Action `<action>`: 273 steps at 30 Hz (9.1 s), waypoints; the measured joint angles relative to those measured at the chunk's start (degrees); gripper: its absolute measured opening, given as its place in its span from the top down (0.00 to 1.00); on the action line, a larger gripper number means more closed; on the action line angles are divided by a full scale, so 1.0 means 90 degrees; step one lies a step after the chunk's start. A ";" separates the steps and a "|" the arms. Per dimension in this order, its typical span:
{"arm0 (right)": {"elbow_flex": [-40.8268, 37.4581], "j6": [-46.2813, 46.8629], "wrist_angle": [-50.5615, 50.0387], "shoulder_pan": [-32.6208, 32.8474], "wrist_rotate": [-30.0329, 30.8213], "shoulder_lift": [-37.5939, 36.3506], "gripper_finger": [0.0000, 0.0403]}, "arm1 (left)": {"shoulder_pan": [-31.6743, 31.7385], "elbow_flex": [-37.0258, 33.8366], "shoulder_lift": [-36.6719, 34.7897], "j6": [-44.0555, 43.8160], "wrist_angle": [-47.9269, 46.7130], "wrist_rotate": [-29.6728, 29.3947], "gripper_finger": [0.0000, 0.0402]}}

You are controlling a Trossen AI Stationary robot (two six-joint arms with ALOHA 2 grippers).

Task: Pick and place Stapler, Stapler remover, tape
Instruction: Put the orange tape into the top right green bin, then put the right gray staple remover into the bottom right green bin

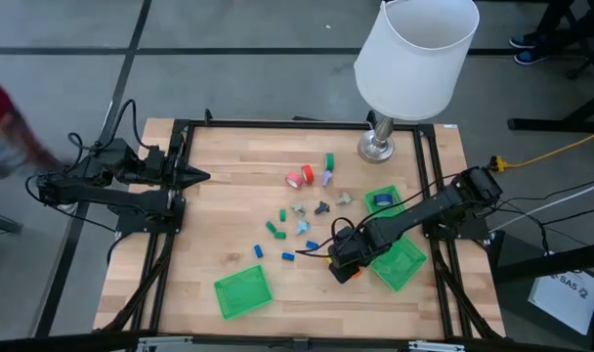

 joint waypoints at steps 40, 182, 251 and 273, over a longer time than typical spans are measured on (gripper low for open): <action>-0.0202 -0.7116 -0.3740 -0.2088 0.1617 -0.2305 0.73 | -0.0001 0.0000 0.0001 0.0000 0.0000 0.0001 0.99; -0.1067 -0.8494 0.0994 -0.2144 0.2595 -0.0997 0.99 | 0.0000 0.0000 0.0001 0.0000 0.0000 0.0000 0.98; -0.1783 -0.1854 -0.2993 0.0130 -0.0340 -0.2458 0.98 | 0.0000 0.0000 0.0001 0.0000 0.0000 0.0001 0.98; -0.1831 -0.1711 -0.2764 0.0130 -0.0177 -0.2458 0.92 | 0.0001 0.0000 0.0002 0.0000 0.0000 0.0001 0.98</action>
